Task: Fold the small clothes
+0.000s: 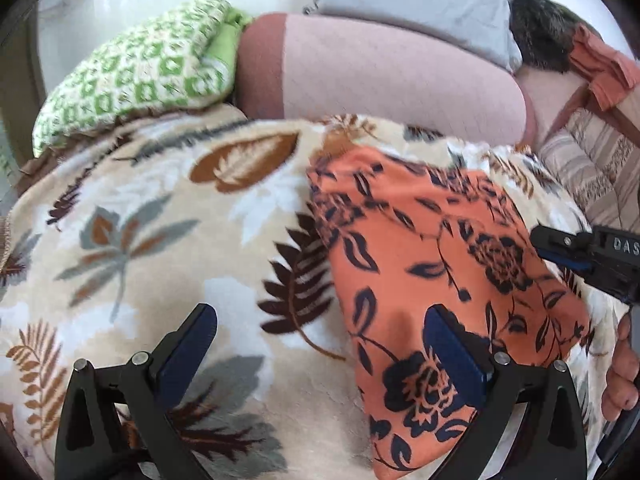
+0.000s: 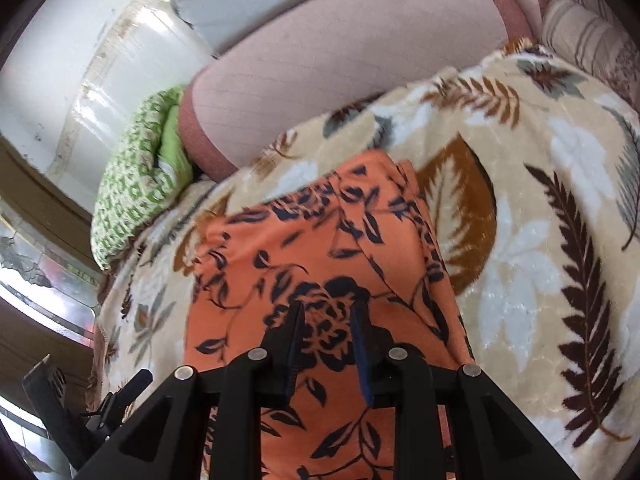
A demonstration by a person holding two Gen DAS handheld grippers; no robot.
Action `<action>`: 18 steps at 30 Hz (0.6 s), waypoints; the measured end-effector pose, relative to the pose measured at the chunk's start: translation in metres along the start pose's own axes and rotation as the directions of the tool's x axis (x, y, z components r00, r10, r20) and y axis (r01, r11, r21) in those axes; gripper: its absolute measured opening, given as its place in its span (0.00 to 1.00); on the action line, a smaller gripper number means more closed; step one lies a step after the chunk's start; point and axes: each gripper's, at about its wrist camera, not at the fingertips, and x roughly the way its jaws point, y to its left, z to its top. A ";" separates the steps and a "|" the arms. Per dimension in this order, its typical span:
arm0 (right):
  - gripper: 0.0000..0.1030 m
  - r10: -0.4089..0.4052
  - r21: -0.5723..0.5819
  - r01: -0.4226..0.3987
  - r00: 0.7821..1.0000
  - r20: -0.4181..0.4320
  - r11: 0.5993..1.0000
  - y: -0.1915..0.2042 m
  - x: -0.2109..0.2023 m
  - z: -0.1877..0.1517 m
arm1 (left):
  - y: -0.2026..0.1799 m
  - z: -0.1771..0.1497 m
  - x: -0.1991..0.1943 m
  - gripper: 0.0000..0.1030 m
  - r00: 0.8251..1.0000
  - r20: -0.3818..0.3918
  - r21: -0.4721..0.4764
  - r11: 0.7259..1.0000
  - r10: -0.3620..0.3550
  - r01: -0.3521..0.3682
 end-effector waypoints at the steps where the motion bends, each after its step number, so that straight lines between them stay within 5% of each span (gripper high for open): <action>1: 0.26 0.008 -0.010 -0.008 1.000 0.019 1.000 0.002 -0.004 -0.001 | 0.005 0.002 -0.004 1.00 1.000 0.017 -0.013 1.000 0.009 -0.009; 10: 0.37 0.023 -0.015 -0.022 0.997 0.067 1.000 0.007 -0.011 0.002 | 0.036 0.012 -0.021 1.00 0.994 0.084 -0.086 0.994 0.068 -0.061; 13: 0.57 0.016 -0.012 -0.015 0.997 0.078 1.000 0.006 -0.012 0.002 | 0.043 0.013 -0.022 1.00 0.993 0.087 -0.108 0.992 0.077 -0.067; 18: 0.57 0.025 -0.017 -0.023 0.996 0.089 1.000 0.009 -0.015 0.001 | 0.049 0.014 -0.025 1.00 0.992 0.100 -0.131 0.989 0.082 -0.069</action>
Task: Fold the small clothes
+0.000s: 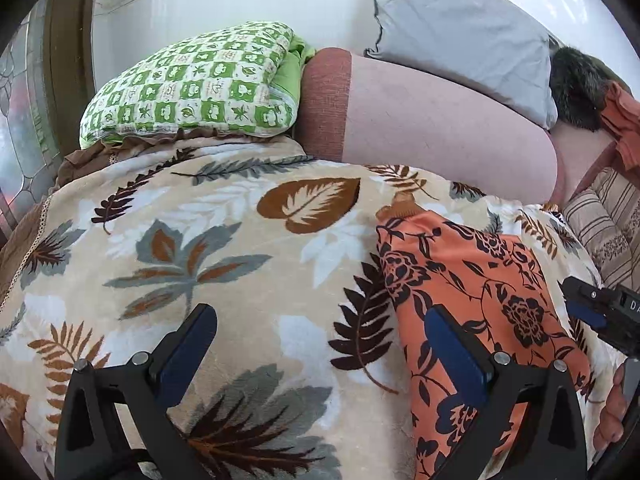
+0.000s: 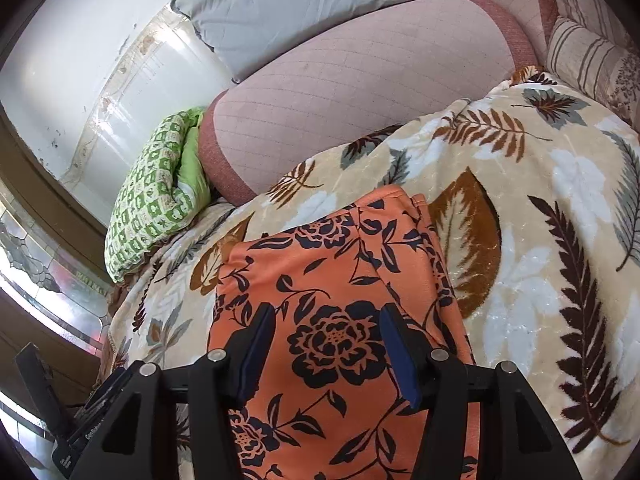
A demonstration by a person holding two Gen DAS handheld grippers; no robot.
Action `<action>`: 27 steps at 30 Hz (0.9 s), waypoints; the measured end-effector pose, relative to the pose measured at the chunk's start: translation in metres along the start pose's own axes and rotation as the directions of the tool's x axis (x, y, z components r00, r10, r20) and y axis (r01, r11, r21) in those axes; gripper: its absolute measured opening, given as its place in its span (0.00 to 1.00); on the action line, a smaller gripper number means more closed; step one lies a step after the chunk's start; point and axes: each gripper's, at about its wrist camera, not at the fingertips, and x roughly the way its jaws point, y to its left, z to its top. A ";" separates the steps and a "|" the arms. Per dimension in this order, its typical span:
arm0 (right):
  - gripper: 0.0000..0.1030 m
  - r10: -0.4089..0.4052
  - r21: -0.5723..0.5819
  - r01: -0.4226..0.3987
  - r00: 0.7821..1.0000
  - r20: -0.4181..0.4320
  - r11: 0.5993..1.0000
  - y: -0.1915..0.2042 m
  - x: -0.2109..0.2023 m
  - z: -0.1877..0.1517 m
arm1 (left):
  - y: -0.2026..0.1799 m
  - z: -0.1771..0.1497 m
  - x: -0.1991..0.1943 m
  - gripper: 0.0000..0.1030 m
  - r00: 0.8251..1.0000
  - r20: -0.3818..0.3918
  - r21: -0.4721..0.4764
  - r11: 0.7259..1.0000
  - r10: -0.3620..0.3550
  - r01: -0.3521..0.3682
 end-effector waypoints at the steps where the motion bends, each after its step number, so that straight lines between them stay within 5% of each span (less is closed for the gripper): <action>1: 0.57 -0.002 0.000 0.002 1.000 -0.001 1.000 0.000 0.000 0.000 | 0.002 0.000 -0.001 1.00 1.000 0.006 -0.005 1.000 0.004 -0.004; 8: 0.57 0.002 0.017 -0.002 1.000 -0.005 1.000 -0.006 0.001 0.001 | 0.023 0.006 -0.003 1.00 0.998 0.029 -0.073 0.996 0.056 -0.054; 11: 0.57 -0.001 0.031 0.001 1.000 -0.005 1.000 -0.009 0.001 0.002 | 0.035 0.004 0.010 1.00 0.986 -0.043 -0.095 0.982 0.161 -0.164; 17: 0.57 -0.009 0.050 0.010 1.000 -0.015 0.999 -0.013 0.003 0.001 | 0.067 -0.003 0.031 1.00 0.959 -0.173 -0.193 0.947 0.224 -0.256; 27: 0.57 -0.005 0.059 0.007 1.000 -0.030 0.998 -0.016 0.008 0.000 | 0.090 0.004 0.014 1.00 0.935 -0.113 -0.238 0.905 0.335 -0.353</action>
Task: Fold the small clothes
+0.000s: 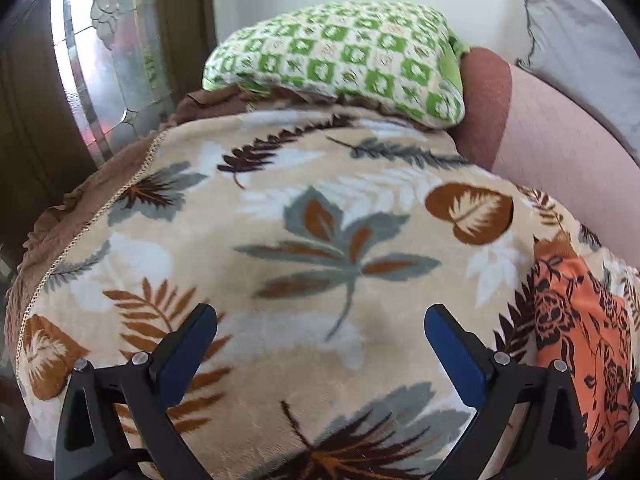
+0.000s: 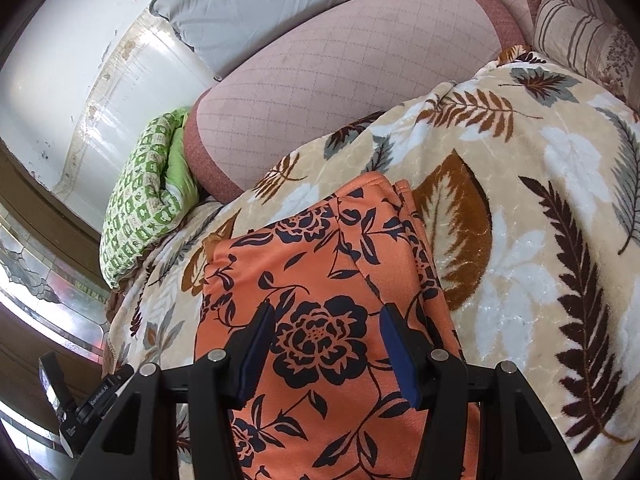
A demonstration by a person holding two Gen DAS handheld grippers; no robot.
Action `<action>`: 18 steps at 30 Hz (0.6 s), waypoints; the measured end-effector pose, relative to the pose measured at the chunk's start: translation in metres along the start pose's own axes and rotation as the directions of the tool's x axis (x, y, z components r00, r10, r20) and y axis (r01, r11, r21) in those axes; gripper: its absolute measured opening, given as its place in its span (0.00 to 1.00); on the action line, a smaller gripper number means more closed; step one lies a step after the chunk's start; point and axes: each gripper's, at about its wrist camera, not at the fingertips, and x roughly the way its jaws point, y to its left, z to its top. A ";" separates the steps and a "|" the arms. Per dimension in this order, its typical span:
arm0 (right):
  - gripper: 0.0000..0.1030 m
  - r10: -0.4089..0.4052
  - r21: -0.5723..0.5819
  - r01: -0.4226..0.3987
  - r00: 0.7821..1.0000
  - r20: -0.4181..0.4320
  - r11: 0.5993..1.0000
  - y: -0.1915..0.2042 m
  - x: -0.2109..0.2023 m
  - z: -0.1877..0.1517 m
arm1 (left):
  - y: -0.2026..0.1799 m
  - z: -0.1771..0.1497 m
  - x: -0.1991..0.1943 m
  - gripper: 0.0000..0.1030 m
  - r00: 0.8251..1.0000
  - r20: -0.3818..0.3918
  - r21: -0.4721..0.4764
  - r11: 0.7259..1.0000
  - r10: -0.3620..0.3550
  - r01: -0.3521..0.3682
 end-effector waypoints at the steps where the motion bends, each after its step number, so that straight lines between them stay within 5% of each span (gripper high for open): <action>1: 0.57 0.000 0.000 0.000 1.000 0.001 1.000 0.000 0.000 0.000 | 0.001 0.001 -0.001 1.00 1.000 0.004 -0.005 1.000 -0.001 0.001; 18: 0.57 0.004 0.005 -0.004 1.000 0.007 1.000 -0.001 -0.002 0.000 | -0.017 -0.001 -0.022 1.00 0.991 0.077 0.053 0.993 -0.110 0.106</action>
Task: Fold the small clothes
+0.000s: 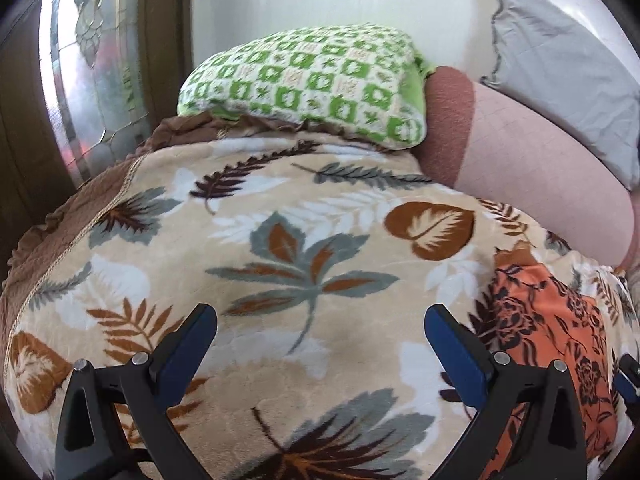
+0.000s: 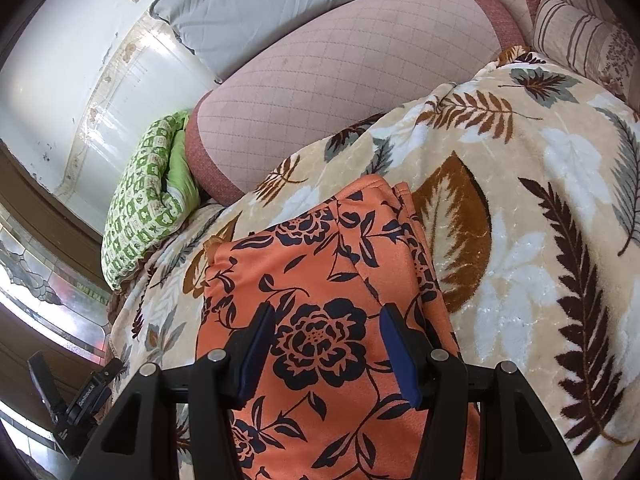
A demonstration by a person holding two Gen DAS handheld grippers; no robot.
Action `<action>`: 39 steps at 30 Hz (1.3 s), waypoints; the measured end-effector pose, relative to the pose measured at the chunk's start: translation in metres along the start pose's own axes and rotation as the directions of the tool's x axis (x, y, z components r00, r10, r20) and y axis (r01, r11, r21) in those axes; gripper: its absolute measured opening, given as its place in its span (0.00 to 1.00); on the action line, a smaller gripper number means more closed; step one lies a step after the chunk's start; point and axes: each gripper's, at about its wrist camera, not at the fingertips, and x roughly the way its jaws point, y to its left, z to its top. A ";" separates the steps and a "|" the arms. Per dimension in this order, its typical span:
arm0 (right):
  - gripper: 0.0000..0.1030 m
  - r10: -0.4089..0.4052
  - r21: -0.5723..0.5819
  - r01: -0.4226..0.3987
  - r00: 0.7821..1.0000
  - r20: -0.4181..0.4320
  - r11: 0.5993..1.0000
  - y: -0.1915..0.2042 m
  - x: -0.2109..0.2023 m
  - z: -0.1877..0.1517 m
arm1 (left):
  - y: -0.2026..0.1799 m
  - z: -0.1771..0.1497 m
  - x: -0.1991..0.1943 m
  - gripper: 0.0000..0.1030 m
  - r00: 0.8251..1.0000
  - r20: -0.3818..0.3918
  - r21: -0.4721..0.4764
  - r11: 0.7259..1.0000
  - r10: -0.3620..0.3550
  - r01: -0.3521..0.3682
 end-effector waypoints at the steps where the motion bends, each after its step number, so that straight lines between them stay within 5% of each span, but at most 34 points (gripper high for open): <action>1: 0.57 0.000 0.000 0.000 1.000 0.000 1.000 0.000 0.000 0.000 | -0.004 -0.001 -0.002 1.00 1.000 0.009 0.014 1.000 -0.006 0.005; 15: 0.57 0.000 0.004 0.000 1.000 0.001 1.000 -0.004 0.001 0.002 | -0.007 -0.002 -0.005 1.00 1.000 0.016 0.016 1.000 -0.015 0.014; 19: 0.57 -0.014 0.028 0.014 1.000 -0.020 0.999 -0.011 0.004 0.003 | -0.023 -0.012 0.018 1.00 0.986 -0.119 0.054 0.991 -0.119 0.126; 21: 0.58 -0.034 0.036 0.035 0.999 -0.030 0.999 -0.019 0.005 0.005 | -0.035 -0.018 0.029 1.00 0.956 -0.200 0.055 0.971 -0.217 0.232; 23: 0.59 -0.035 0.074 0.038 0.999 -0.041 0.997 -0.037 0.006 0.009 | -0.051 -0.027 0.039 1.00 0.892 -0.291 0.031 0.928 -0.346 0.371; 25: 0.60 -0.016 0.126 0.024 0.998 -0.063 0.992 -0.057 0.008 0.011 | -0.066 -0.035 0.040 1.00 0.846 -0.329 0.024 0.891 -0.420 0.453; 31: 0.62 0.057 0.216 -0.031 0.992 -0.115 0.976 -0.095 0.018 0.011 | -0.101 -0.050 0.042 1.00 0.773 -0.387 0.058 0.823 -0.503 0.565; 34: 0.69 0.107 0.222 -0.076 0.986 -0.131 0.972 -0.101 0.024 0.009 | -0.112 -0.057 0.044 1.00 0.715 -0.417 0.023 0.780 -0.561 0.625; 39: 0.74 0.208 0.262 -0.164 0.967 -0.149 0.951 -0.112 0.037 0.003 | -0.122 -0.067 0.057 1.00 0.670 -0.465 -0.014 0.762 -0.578 0.647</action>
